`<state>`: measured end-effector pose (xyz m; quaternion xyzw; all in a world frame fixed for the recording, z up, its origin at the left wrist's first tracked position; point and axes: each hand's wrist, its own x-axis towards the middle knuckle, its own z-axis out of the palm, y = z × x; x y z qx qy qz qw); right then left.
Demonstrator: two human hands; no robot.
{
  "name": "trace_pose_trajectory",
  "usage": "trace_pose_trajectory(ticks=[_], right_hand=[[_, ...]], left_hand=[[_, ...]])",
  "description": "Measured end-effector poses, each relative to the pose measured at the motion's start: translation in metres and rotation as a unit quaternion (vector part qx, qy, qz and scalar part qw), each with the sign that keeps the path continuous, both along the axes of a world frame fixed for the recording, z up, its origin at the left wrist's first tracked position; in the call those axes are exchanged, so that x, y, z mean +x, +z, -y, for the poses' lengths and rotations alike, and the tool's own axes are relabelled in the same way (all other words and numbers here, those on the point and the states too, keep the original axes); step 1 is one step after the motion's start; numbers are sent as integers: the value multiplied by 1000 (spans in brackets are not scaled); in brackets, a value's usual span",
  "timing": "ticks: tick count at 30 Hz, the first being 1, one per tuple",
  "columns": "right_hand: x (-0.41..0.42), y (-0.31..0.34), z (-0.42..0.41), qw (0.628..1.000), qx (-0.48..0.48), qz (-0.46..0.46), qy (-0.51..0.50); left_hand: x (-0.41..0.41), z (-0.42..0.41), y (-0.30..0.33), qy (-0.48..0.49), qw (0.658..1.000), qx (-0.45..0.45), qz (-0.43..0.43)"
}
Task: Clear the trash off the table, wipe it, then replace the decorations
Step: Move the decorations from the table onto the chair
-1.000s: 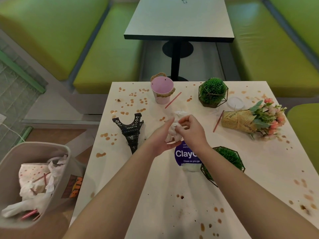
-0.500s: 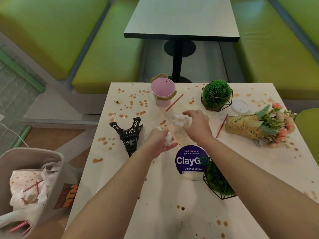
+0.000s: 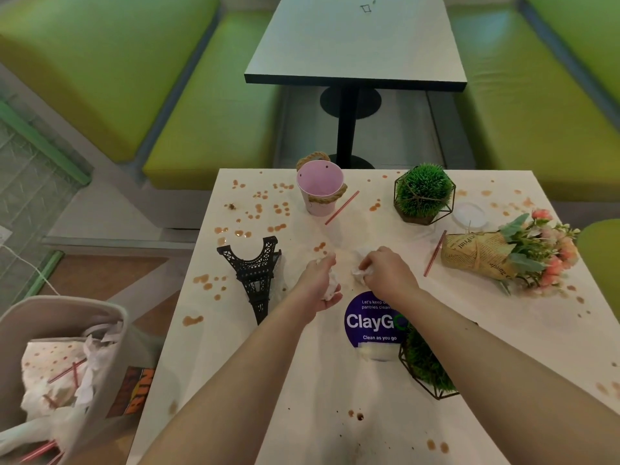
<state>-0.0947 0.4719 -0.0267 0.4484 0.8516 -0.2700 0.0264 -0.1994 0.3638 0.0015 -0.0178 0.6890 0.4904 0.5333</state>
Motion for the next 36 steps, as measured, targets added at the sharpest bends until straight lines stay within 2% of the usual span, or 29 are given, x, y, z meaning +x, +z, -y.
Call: trace_pose_trajectory(ticks=[3,6,10,13,17,20,25,30,36], right_hand=[[5,7,4,995,-54,-45,-72],[4,20,10,970,-142,-131,-145],[0,38,25,942,-249,-173,-141],[-1,53,43,927,-287,-209,-124],[-7,71,70,922,-282,-243,-103],[-20,81,106,910,-289,-281,-98],[-53,91,176,907,-289,-298,-68],[-95,95,239,921,-258,-290,-6],[-149,103,307,936,-197,-280,77]], left_hand=[[5,4,2,6,1000,11,17],[6,12,7,27,998,24,42],[2,30,16,15,990,117,80],[-2,52,29,-16,984,167,58],[-12,84,46,-16,985,169,-20],[-26,123,59,24,984,164,-58],[-59,194,68,104,972,122,-174],[-86,263,84,144,963,128,-190],[-125,348,83,157,935,27,-317]])
